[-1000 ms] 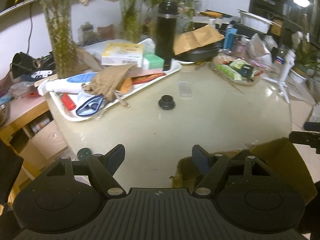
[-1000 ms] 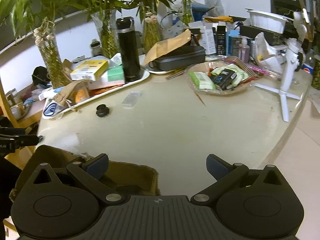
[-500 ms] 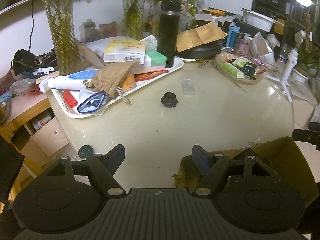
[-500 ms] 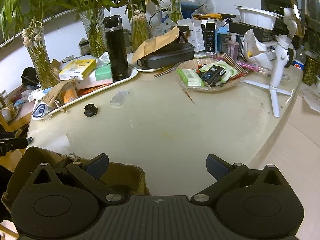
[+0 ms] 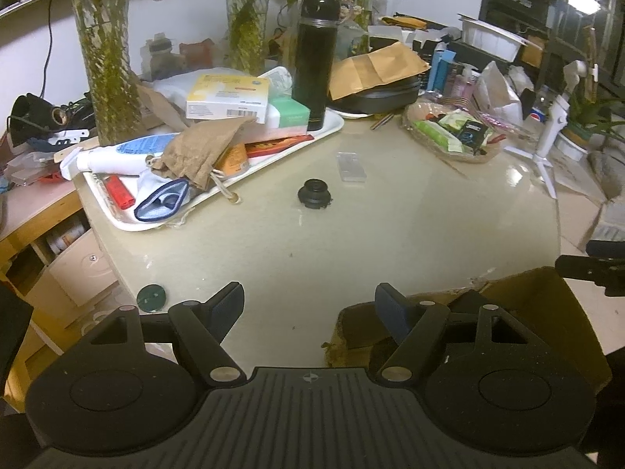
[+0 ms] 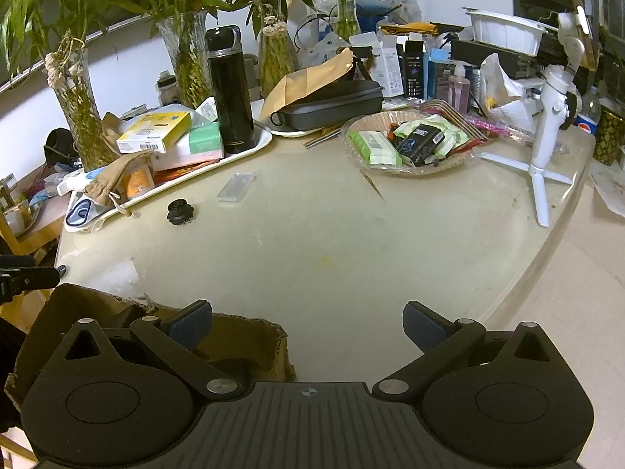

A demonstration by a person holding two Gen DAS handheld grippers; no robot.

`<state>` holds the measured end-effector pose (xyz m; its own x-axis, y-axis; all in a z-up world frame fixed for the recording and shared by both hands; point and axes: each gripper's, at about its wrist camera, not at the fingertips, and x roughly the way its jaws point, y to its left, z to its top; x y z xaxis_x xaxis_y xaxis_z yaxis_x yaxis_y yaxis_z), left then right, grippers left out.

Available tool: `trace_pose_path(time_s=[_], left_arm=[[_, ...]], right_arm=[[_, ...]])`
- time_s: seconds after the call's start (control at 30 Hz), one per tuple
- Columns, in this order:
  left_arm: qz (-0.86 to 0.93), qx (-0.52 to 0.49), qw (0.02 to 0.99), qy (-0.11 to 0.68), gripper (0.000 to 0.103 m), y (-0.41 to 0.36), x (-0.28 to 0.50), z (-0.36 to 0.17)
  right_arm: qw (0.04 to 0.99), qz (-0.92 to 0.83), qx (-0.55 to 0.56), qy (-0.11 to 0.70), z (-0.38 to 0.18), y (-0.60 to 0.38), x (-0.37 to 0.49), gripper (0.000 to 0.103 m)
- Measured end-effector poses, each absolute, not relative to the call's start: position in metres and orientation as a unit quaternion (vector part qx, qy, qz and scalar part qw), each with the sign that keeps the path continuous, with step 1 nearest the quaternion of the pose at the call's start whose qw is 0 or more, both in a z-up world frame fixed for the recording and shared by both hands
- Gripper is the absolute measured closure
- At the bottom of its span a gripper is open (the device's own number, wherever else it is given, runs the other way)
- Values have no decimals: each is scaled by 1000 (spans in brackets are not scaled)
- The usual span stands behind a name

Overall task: Organize rigid objects
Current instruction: 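Withdraw both tools and move the left tool to the small black knob, then close the left tool on the small black knob and lift it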

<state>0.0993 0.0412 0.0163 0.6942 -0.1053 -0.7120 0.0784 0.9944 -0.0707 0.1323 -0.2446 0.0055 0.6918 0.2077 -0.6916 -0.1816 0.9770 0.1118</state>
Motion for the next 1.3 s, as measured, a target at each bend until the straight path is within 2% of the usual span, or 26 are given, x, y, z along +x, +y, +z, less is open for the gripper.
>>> trace_pose_path(time_s=[0.33,0.77,1.3], left_arm=[[-57,-10,916,397,30,35,111,24],[-79,12,917,390,30,12,152,66],[-74,16,910,408,30,11,202,46]], right_arm=[[910,143,28,388,8,-242,141,0],[920,140,8,366,75,-220,184,0],[918,148,25,368,70,-212,231,0]])
